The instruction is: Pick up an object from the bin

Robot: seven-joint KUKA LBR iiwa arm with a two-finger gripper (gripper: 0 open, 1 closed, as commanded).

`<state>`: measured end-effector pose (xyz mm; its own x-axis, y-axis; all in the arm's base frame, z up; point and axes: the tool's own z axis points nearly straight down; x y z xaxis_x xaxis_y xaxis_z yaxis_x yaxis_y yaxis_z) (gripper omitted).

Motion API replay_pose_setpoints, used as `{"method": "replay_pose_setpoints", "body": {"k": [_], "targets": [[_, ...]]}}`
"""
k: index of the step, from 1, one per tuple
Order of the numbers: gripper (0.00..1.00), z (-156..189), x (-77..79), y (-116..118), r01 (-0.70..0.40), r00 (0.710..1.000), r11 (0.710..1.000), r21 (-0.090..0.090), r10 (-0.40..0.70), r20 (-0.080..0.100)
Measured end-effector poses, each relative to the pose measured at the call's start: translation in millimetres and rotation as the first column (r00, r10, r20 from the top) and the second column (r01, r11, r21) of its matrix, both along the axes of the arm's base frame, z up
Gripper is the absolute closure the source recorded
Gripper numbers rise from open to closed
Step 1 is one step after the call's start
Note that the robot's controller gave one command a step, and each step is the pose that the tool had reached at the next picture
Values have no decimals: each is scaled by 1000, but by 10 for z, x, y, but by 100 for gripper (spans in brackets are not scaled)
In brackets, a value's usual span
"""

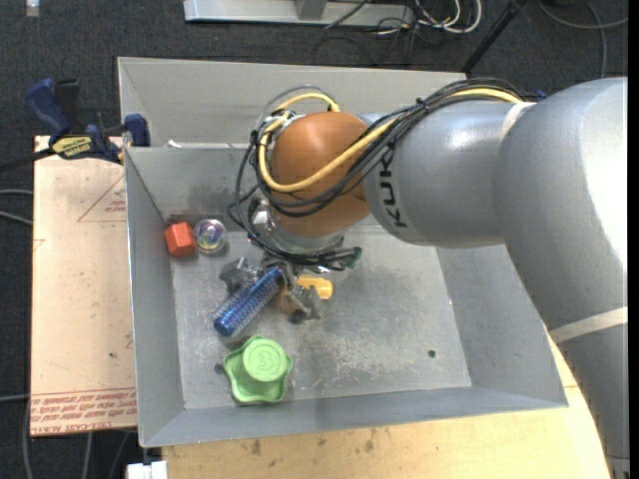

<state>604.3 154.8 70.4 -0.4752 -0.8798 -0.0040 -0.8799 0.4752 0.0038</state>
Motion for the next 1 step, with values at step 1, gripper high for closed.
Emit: {"method": "replay_pose_setpoints", "body": {"k": [1], "targets": [[100,-14,-11,-3,1,1000,1000,0,-1,-3]]}}
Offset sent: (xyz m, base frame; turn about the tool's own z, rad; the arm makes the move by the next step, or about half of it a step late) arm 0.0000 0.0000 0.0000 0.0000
